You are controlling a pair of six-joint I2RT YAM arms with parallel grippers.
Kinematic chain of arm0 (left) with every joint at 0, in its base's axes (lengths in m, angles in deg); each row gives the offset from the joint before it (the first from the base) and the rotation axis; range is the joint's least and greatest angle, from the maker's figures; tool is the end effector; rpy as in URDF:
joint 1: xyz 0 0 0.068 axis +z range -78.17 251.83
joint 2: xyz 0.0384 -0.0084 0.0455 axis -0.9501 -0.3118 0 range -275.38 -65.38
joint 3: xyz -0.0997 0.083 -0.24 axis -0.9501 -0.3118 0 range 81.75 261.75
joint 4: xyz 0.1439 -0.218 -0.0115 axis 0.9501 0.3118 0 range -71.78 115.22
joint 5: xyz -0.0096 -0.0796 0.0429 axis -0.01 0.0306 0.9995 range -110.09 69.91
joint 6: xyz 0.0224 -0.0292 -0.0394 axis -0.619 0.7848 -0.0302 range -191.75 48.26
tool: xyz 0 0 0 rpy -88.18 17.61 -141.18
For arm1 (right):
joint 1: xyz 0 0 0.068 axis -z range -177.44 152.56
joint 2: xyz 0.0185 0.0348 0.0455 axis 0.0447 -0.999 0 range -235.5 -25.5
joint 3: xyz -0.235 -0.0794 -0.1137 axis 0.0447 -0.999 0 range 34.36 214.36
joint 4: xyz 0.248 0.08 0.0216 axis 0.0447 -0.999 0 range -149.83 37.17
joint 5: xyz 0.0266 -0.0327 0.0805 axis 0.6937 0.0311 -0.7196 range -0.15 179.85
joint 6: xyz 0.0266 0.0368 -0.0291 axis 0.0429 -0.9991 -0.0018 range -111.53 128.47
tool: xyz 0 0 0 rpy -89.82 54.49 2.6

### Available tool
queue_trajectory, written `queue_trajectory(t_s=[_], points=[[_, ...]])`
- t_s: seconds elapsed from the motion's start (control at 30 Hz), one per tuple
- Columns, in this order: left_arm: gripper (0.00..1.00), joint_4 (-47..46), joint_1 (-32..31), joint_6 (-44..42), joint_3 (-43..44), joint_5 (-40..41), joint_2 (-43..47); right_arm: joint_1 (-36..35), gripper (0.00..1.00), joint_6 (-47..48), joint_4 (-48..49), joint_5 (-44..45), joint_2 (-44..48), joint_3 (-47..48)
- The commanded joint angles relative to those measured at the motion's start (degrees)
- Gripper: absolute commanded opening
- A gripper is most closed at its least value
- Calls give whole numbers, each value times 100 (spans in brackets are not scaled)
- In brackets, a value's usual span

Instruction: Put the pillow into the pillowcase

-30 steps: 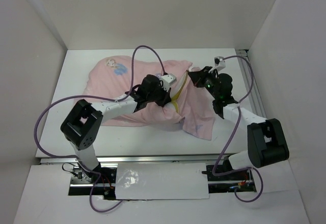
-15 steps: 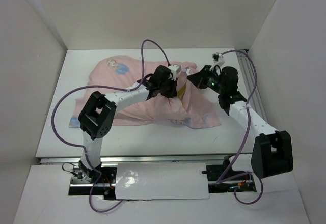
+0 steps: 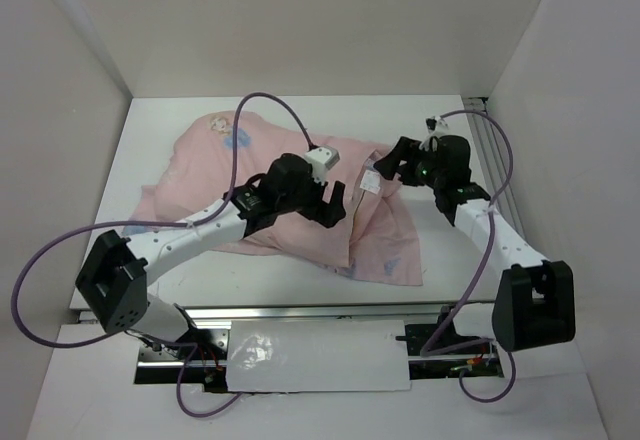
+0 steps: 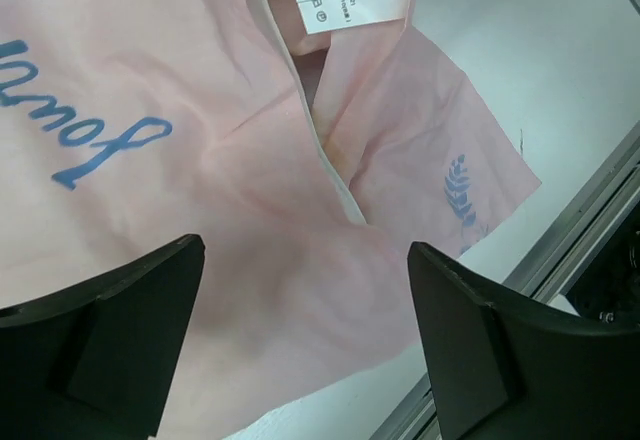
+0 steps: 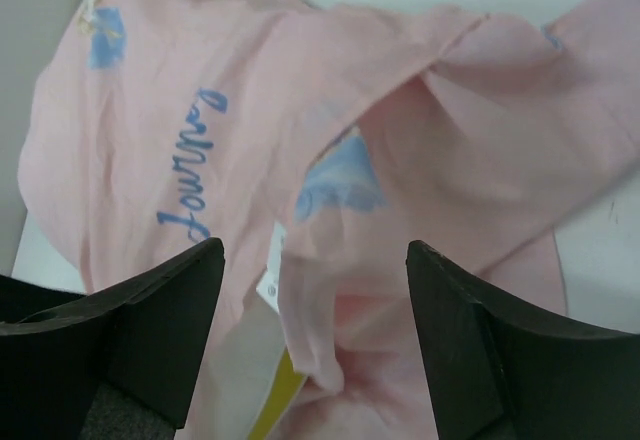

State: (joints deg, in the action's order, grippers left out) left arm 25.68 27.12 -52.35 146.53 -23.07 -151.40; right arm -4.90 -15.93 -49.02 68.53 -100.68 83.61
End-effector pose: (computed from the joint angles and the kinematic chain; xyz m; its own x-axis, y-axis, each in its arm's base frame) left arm 0.2457 -0.2462 0.2914 -0.5660 0.0936 -0.8191 0.5800 0.7513 -0.3149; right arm 0.2941 0.0517 0.2753 -0.5279 0.3190 -0.7871 -0.2601 0.8215 0.5074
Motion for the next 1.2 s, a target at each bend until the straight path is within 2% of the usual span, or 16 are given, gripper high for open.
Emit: queue_trajectory(t_s=[0.0, 0.1, 0.2, 0.3, 0.33, 0.43, 0.5, 0.63, 0.8, 0.87, 0.9, 1.0, 1.07, 1.17], points=[[96, -140, -3, -85, -254, 35, 356, -27, 81, 76, -582, 76, 609, -441], [94, -53, -56, -7, -439, 158, 419, -141, 81, 217, -1119, 137, 995, -906], [85, 1, -160, 99, -694, 219, 419, -272, 78, 383, -1278, 23, 1443, -1460], [83, -262, -214, 213, -870, 97, 367, -571, 75, 305, -840, -249, 1558, -2015], [82, -324, -214, 214, -948, 96, 366, -650, 74, 305, -369, -311, 1559, -2121], [80, -377, -214, 275, -949, 43, 130, -1019, 73, 129, 459, -171, 1244, -2306], [79, -377, -214, 337, -835, 201, -19, -1265, 67, 129, 707, 310, 1024, -2306], [75, -193, -266, 389, -694, 254, -363, -1389, 63, -65, 1566, 743, 243, -2306], [73, -245, -266, 442, -641, 254, -355, -1451, 61, -451, 2202, 1200, -479, -2307], [73, -245, -266, 442, -702, 254, -302, -1503, 55, -451, 2316, 1261, -612, -2227], [73, -306, -266, 442, -703, 254, -302, -1504, 40, -451, 2569, 1184, -682, -2227], [73, -307, -266, 442, -703, 368, -381, -1504, 25, -522, 2914, 947, -683, -2280], [72, -255, -266, 495, -537, 509, -530, -1504, 0, -644, 2976, 683, -683, -2280], [70, -88, -266, 706, -194, 825, -749, -1504, 0, -776, 2433, 463, -385, -2149]])
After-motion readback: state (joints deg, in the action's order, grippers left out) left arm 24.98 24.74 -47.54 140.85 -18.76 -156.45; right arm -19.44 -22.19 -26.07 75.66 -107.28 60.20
